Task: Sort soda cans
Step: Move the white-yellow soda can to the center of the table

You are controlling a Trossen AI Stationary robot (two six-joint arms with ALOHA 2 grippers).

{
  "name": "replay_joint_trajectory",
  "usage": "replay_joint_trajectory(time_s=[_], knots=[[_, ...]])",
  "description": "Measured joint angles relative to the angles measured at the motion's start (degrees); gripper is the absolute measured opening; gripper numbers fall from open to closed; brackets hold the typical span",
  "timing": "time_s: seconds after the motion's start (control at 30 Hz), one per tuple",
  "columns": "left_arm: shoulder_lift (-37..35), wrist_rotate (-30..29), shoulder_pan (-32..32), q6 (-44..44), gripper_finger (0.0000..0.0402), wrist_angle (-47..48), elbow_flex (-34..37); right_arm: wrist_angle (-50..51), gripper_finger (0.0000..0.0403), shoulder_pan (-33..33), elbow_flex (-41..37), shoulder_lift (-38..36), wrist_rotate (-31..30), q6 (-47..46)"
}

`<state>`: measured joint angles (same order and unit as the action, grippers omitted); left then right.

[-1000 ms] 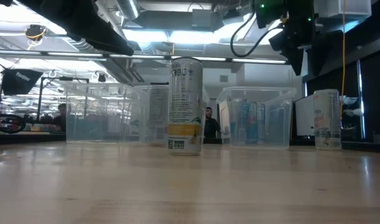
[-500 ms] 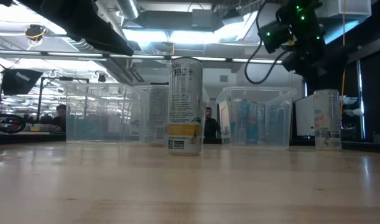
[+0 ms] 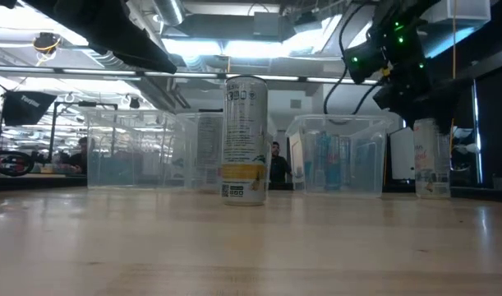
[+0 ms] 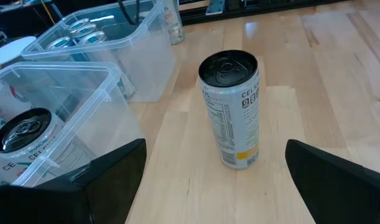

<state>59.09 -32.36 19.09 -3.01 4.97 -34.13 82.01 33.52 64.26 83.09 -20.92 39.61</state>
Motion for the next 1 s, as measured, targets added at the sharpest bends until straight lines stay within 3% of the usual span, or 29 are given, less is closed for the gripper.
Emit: replay_joint_trajectory(time_s=[0.23,0.47,0.53,0.73,1.0], knots=[[0.0,0.0,0.0,0.2,0.0373,0.0,0.0,-3.5,0.0322,0.0,-3.7,0.0,0.7,2.8],[0.0,0.0,0.0,0.2,0.0373,0.0,0.0,-2.2,0.0248,-0.3,-3.8,0.0,0.9,3.2],[0.0,0.0,0.0,0.2,0.0373,0.0,0.0,-1.1,0.0247,-1.7,-3.9,0.0,1.5,2.9],[0.0,0.0,0.0,0.2,0.0373,0.0,0.0,1.1,0.0247,-9.1,-2.8,0.0,3.8,1.1],[0.0,0.0,0.0,0.2,0.0373,0.0,0.0,6.4,0.0251,-25.3,0.6,0.0,7.6,-8.6]])
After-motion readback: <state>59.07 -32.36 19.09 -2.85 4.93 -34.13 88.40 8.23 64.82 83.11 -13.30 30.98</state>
